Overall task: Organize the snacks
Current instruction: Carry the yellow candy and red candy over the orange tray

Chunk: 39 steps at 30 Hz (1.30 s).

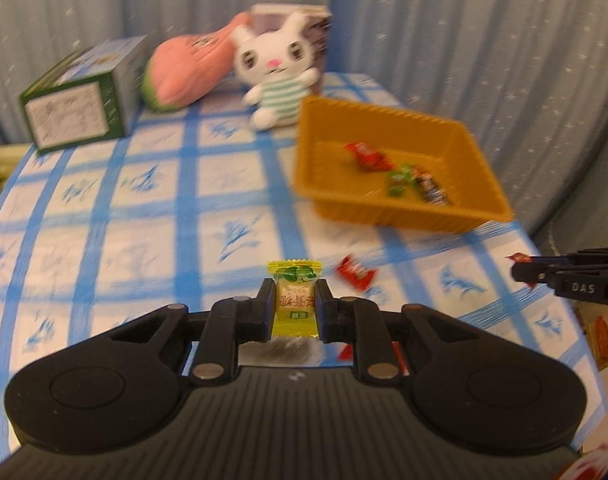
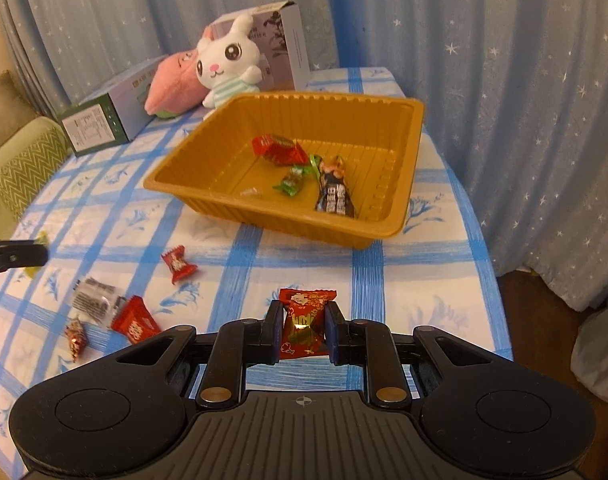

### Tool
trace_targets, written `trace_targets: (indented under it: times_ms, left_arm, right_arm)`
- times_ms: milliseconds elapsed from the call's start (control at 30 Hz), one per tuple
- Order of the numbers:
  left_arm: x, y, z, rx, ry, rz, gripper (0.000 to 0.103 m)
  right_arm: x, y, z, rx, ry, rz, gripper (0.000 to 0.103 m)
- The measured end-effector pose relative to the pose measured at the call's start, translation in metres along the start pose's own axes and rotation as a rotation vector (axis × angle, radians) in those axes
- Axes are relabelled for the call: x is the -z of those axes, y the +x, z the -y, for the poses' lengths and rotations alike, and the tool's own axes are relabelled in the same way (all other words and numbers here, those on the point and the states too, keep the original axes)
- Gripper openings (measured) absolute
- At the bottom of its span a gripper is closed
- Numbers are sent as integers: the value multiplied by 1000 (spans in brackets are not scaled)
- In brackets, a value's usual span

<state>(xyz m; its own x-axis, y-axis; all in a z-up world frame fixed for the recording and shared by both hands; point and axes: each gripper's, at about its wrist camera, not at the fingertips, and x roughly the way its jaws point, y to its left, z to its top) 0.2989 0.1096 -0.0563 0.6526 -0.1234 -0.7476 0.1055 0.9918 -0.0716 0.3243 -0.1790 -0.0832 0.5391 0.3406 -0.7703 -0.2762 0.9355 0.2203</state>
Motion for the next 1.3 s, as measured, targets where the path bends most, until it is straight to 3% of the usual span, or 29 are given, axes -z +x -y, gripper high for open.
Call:
trace_targets:
  times_ms: [467, 800, 1300]
  left_arm:
    - [-73, 31, 57, 72, 134, 81, 18]
    - [-110, 79, 58, 41, 159, 51, 18]
    - [-143, 158, 50, -7, 166, -37, 18]
  right_arm:
    - [-41, -15, 18, -7, 22, 60, 22]
    - [-83, 2, 37, -3, 5, 106, 22]
    - [-132, 61, 62, -5, 18, 96, 22]
